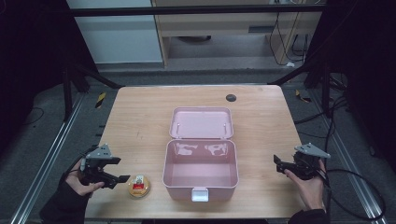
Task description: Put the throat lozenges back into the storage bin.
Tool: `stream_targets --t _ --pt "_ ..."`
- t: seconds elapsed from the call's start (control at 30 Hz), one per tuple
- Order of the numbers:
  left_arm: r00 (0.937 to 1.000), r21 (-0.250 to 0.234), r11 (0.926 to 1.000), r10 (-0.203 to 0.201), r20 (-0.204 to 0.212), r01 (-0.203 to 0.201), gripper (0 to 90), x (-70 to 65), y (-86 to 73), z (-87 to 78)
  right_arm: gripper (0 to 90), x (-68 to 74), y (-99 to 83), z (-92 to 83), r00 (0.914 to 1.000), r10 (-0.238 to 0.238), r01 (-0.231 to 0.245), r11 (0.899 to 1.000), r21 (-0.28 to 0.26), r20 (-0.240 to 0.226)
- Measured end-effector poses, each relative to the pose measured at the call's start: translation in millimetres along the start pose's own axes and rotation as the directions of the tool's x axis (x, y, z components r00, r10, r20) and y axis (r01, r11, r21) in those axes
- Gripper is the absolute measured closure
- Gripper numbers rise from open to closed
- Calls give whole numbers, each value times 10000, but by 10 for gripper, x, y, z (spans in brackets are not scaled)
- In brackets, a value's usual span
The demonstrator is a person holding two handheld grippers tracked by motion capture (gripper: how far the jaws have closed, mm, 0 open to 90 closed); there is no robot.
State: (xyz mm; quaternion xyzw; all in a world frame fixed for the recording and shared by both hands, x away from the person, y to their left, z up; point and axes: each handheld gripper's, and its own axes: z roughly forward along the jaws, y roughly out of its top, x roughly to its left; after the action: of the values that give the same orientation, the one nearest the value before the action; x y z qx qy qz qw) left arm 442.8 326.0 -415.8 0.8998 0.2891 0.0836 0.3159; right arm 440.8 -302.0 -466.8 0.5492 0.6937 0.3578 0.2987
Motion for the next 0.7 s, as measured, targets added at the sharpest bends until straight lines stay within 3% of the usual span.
stream_targets --t 0.37,0.7 --pt "9971 638 9953 710 269 -726 171 -42 92 -7 24 -5 -7 -1 10000 -85 85 10000 -17 -16" --pt "9894 1284 9819 1322 593 -1389 156 -101 216 -24 23 -2 -11 1 9999 -130 131 9999 57 -86"
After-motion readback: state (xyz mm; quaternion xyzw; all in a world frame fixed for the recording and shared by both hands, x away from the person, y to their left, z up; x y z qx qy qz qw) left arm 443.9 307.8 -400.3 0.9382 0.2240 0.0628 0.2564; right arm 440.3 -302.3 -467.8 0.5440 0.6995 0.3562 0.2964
